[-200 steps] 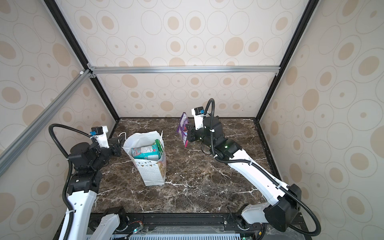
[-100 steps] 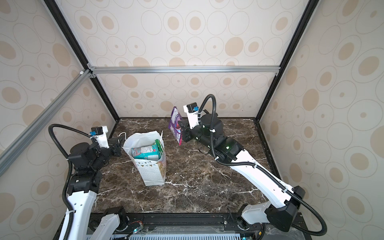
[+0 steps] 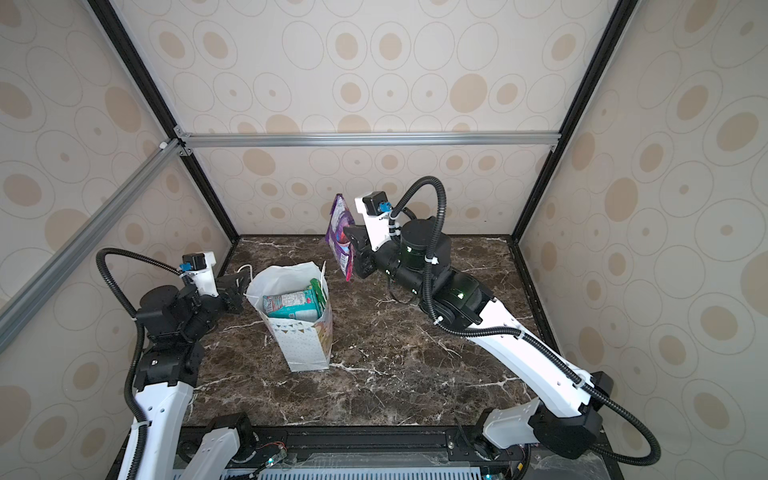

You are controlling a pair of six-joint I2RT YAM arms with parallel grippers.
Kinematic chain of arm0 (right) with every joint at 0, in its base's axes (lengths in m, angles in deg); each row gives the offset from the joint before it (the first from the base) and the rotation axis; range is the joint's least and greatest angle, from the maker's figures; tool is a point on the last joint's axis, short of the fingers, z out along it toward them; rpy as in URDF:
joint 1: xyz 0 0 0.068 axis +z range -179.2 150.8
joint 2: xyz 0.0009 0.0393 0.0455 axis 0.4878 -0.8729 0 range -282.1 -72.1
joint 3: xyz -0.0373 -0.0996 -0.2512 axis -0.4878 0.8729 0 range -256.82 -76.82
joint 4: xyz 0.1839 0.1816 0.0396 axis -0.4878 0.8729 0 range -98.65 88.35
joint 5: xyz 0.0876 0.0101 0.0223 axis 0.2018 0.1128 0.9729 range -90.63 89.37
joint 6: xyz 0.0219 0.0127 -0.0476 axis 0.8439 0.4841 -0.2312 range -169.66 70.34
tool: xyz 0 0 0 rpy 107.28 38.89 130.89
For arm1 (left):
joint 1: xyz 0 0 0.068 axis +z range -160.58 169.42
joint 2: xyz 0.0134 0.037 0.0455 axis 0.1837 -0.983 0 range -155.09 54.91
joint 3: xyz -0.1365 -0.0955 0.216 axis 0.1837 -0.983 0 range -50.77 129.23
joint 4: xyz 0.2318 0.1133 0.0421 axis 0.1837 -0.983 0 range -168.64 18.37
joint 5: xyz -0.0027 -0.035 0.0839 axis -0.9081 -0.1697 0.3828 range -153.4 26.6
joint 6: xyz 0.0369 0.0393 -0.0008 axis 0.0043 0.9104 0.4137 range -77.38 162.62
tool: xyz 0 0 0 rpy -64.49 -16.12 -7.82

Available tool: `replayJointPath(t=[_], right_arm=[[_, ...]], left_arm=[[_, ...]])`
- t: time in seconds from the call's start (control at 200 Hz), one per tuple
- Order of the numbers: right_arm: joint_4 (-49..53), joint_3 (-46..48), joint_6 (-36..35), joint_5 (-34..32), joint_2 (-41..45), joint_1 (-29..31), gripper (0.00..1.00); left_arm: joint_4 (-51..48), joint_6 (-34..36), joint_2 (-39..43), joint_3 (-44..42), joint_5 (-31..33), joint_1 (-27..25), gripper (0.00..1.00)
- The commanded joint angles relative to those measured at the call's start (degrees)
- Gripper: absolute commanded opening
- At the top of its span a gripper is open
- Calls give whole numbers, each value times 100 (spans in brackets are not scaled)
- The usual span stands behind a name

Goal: Place the snacks into the paper bag
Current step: 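Lift the purple packet with the right gripper and raise it high, then carry the purple packet with the right gripper over the paper bag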

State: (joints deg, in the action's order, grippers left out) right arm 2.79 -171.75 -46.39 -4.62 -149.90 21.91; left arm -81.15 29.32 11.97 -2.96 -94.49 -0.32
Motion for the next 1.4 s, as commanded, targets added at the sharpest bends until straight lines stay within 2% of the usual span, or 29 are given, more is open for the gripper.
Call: replayJointPath(t=[0.0,0.305,0.69,1.045,1.205,1.395], right_arm=[[-142,-397,-287,-76,-117,169,0],[225,-947,-354,197,-464,452,0],[1809,-2398,-709,346,-1633,957,0],[2704,-3230,-608,437,-2470,1010,0],[3306,-3909,-618,545,-2920,1008,0],[3413,-4081,-599,593,-3133,1008,0]], left_arm=[[118,-52,80,11,-104,42,0],[118,-53,92,18,-95,44,0],[124,-50,90,18,-99,46,0],[115,-47,88,18,-107,48,0],[116,-49,103,21,-107,50,0],[117,-48,110,18,-90,53,0]])
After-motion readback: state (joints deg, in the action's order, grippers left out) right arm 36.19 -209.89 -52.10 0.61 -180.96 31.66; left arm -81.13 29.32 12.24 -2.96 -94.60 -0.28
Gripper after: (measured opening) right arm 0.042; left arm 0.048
